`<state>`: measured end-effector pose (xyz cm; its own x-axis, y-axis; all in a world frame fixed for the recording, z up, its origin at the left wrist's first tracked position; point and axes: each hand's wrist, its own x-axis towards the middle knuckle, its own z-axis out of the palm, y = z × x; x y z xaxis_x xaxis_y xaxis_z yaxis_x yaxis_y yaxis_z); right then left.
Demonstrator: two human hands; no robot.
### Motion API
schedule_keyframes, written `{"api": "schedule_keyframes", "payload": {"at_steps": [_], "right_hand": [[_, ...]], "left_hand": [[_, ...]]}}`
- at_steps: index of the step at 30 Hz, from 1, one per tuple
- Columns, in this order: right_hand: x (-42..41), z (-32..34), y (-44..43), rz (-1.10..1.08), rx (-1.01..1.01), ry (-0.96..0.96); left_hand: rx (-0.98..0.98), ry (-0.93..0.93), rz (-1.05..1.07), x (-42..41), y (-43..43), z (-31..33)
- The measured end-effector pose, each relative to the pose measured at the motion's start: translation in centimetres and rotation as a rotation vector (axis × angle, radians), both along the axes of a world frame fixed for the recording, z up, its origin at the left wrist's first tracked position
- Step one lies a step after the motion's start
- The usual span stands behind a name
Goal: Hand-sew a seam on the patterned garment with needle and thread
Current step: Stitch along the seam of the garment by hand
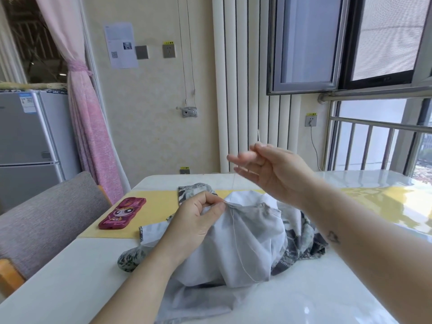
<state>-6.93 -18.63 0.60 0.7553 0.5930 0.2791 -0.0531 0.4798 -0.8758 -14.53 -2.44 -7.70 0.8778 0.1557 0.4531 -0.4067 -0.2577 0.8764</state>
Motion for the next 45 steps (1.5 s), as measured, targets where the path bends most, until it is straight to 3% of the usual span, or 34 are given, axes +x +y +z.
{"api": "schedule_keyframes", "payload": {"at_steps": [2,4,5,7,9,11,13,14,16,19,22,25,32,35,38,41,45], "right_hand": [[0.4,-0.4,0.3,-0.247,-0.235,-0.302],[1.0,-1.4,0.2,-0.489,-0.735,-0.814],[1.5,-1.9,0.0,-0.504,-0.919,-0.965],[1.9,-2.2,-0.6,-0.425,-1.041,-0.952],[1.2,-1.5,-1.1,-0.212,-0.784,-0.557],[0.4,-0.6,-1.2,0.063,-0.310,-0.087],[0.5,0.0,-0.8,0.114,0.036,0.093],[0.7,0.1,-0.4,0.062,0.105,0.098],[1.3,-0.1,0.2,-0.160,0.020,-0.046],[1.9,-1.4,-0.4,-0.576,-0.599,-0.666],[2.8,-2.6,-1.1,-0.683,-0.896,-0.941],[4.6,-3.5,-2.1,-0.815,-0.948,-0.933],[6.4,-4.4,-3.0,-0.861,-0.995,-0.800],[5.6,-3.9,-2.9,-0.663,-0.888,-0.704],[2.8,-3.1,-2.8,-0.379,-0.622,-0.554],[0.1,-3.5,-2.7,-0.375,-0.622,-0.670],[-1.5,-5.8,-1.6,-0.717,-0.641,-0.900]], "left_hand": [[0.016,0.002,0.014,0.0,-0.1,0.0],[0.032,0.000,0.014,-0.2,-0.1,0.2],[0.038,-0.003,0.017,-0.2,0.0,0.3],[0.040,-0.003,0.028,-0.3,0.2,0.3],[0.038,0.005,0.034,-0.2,0.3,0.4],[0.034,0.013,0.020,-0.3,0.1,0.3],[0.030,0.020,0.010,-0.3,-0.1,0.4],[0.031,0.022,0.012,-0.3,-0.1,0.3],[0.037,0.019,0.013,-0.4,-0.2,0.4],[0.055,0.013,0.025,-0.6,-0.2,0.5],[0.068,0.006,0.041,-0.7,0.0,0.7],[0.081,0.014,0.049,-0.7,-0.1,0.7],[0.084,0.018,0.054,-0.8,-0.1,0.9],[0.085,0.018,0.063,-0.8,-0.1,0.9],[0.071,0.018,0.089,-0.6,0.1,0.9],[0.028,0.024,0.120,-0.3,0.1,0.9],[0.018,0.030,0.121,-0.1,-0.1,0.8]]}}
